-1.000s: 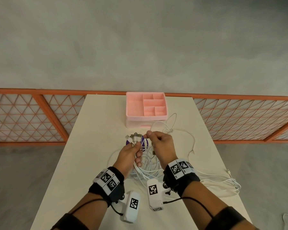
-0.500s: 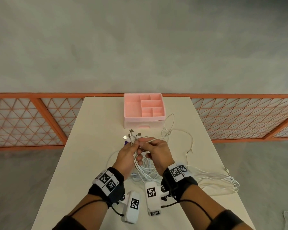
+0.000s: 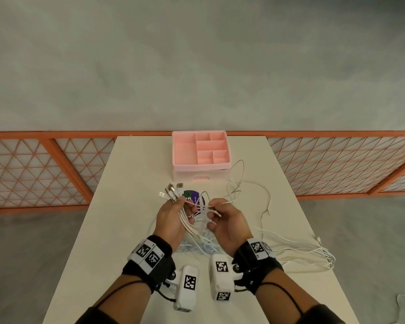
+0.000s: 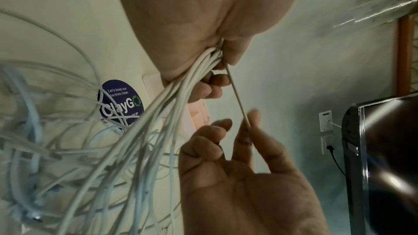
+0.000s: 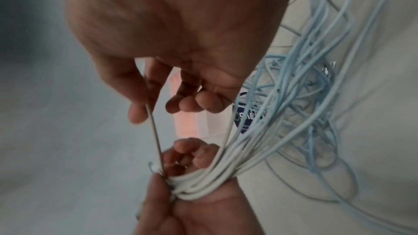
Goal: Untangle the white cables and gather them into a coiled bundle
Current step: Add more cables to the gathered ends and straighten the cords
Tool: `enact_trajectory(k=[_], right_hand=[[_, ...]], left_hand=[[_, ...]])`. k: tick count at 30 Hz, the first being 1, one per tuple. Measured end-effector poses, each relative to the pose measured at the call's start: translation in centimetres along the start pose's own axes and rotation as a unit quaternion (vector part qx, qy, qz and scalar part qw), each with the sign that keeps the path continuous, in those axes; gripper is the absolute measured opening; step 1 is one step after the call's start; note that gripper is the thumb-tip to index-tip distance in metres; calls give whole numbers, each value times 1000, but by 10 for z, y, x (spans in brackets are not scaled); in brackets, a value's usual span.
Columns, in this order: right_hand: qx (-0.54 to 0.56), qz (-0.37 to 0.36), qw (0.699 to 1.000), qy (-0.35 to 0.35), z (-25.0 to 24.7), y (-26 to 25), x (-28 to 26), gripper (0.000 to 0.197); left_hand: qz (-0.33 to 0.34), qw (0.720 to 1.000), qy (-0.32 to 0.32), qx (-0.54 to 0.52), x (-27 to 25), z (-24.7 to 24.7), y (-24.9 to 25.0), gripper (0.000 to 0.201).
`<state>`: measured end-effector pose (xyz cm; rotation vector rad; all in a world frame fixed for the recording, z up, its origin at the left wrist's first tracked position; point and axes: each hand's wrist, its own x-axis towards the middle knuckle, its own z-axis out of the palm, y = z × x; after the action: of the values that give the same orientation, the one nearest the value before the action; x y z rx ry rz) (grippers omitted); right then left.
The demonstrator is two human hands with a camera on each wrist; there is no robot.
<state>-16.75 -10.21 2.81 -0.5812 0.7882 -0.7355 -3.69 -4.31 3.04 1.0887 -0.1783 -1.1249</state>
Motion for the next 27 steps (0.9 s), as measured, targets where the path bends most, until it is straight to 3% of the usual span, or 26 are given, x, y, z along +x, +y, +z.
enact_trajectory(k=[2, 4, 8, 12, 16, 20, 21, 24, 27], right_hand=[[84, -3, 996, 34, -4, -13, 6, 14], [129, -3, 988, 83, -10, -31, 14, 21], [195, -29, 962, 188, -39, -77, 31, 31], [139, -61, 947, 284, -87, -138, 30, 28], [79, -159, 927, 332, -128, -193, 23, 25], [99, -268, 881, 377, -146, -240, 7, 13], [105, -281, 867, 398, -155, -248, 6, 25], [46, -286, 851, 437, -166, -254, 1, 50], [-73, -224, 870, 434, -180, -221, -3, 40]], left_hand=[[-3, 996, 28, -88, 3, -2, 5, 21], [-6, 985, 47, -166, 10, -6, 11, 22], [18, 975, 73, -211, 21, -24, 26, 31], [27, 976, 79, -202, 30, -49, 41, 35], [19, 978, 72, -192, 30, -56, 41, 36], [3, 981, 80, -178, 29, -50, 37, 34], [1, 981, 78, -176, 28, -49, 38, 34], [-8, 987, 64, -144, 24, -42, 39, 34], [-21, 992, 41, -121, 22, -37, 37, 33]])
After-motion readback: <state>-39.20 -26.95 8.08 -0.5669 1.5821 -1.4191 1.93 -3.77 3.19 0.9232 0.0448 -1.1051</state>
